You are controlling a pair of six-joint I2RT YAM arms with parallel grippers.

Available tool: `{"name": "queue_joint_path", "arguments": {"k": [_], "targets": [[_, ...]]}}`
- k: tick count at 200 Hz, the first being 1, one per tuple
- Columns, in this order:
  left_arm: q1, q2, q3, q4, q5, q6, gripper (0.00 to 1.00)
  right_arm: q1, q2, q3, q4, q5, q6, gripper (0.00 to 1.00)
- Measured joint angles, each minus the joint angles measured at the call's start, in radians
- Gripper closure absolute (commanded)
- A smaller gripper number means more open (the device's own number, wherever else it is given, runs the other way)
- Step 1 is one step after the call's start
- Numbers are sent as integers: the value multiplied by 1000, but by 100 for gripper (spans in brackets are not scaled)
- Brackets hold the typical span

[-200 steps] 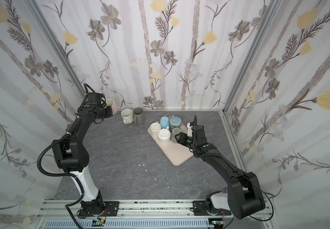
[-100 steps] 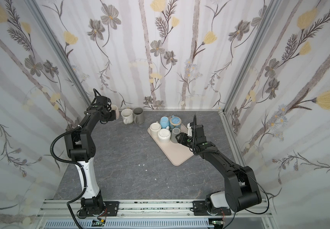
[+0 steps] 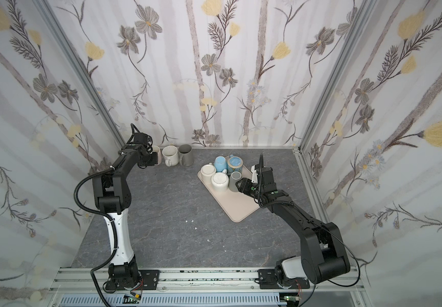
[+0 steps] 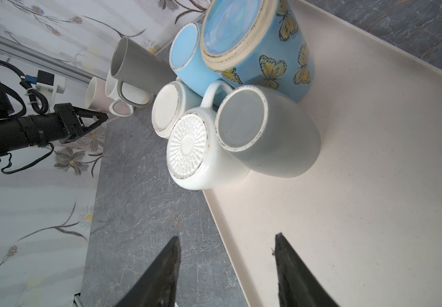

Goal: Turn the mug right side up
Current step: Place the mug at the top-left of the table.

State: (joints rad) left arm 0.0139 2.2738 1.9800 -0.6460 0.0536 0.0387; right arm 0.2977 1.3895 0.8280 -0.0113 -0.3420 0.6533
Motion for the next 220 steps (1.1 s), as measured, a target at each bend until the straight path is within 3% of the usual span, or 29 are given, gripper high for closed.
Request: {"name": "queue_joint_path", "arguments": {"k": [50,83,151,220], "targets": [[-13,2,-22,21,-26,0,72,-3,-26,-23,-6,2,0,44],[-17,1,-28,50,-37,0,61,-3,-40,-32,-7,8,1,44],[-24,-105,-90,59,-42,-10,54,-20,-6,-10,-15,8,-8,44],[-97,-363,-372,140,-17,-68,52,-28,203,232,-105,35,-102,43]]}}
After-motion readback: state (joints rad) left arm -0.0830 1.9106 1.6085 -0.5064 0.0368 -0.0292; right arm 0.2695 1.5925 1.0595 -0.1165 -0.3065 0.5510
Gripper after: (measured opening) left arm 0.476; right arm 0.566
